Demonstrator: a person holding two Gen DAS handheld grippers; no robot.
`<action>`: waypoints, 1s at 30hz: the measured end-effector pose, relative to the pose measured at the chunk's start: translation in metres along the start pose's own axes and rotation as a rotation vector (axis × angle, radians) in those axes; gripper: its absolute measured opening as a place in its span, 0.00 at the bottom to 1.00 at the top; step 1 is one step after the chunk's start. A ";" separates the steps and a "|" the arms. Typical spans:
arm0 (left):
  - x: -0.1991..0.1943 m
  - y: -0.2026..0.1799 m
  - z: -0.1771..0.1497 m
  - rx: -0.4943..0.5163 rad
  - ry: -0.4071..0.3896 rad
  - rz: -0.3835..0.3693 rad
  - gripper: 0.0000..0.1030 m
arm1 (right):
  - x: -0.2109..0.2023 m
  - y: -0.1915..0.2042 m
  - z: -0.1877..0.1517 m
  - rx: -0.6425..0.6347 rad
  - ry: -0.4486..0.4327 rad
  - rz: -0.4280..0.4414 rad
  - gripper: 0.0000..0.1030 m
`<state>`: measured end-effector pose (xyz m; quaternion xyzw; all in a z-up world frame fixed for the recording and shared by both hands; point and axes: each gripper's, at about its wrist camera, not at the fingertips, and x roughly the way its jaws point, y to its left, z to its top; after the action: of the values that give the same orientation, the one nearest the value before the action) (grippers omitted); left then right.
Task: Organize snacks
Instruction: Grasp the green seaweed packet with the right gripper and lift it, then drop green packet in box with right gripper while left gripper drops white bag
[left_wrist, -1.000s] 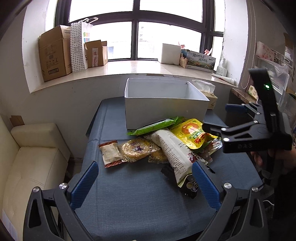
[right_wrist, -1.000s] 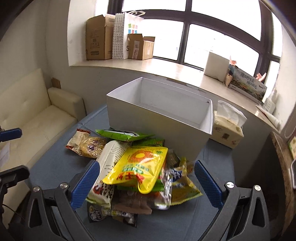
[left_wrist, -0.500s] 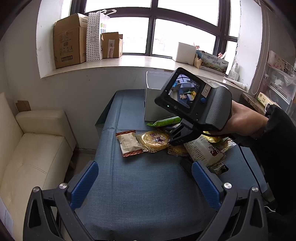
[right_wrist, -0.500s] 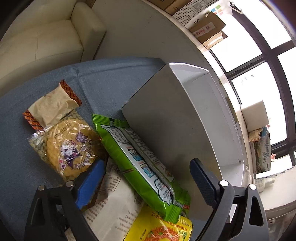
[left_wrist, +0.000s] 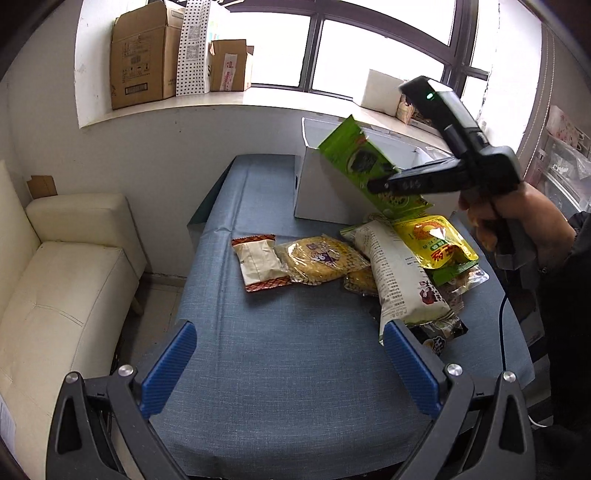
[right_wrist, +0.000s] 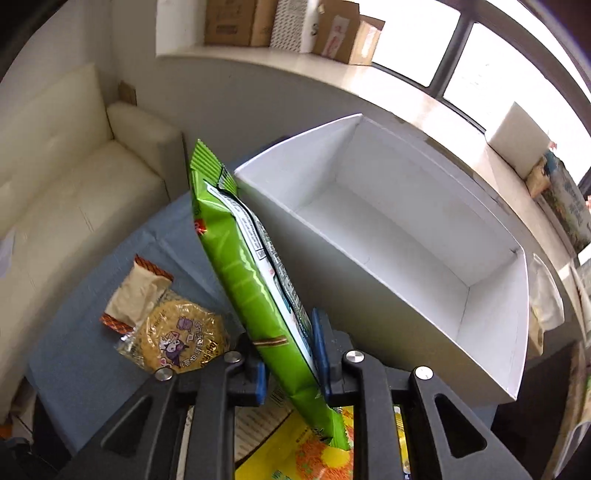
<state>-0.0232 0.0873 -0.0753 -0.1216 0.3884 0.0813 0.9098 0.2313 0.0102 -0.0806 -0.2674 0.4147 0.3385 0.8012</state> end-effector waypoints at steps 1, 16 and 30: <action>0.004 -0.003 0.001 0.000 0.011 -0.015 1.00 | -0.010 -0.009 -0.003 0.039 -0.030 0.014 0.15; 0.116 -0.089 0.041 0.022 0.240 -0.169 1.00 | -0.145 -0.085 -0.136 0.470 -0.416 0.144 0.13; 0.116 -0.074 0.036 0.013 0.270 -0.117 0.42 | -0.149 -0.093 -0.204 0.649 -0.443 0.204 0.13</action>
<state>0.0990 0.0331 -0.1242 -0.1479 0.4999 0.0087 0.8533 0.1394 -0.2409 -0.0455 0.1212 0.3419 0.3171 0.8763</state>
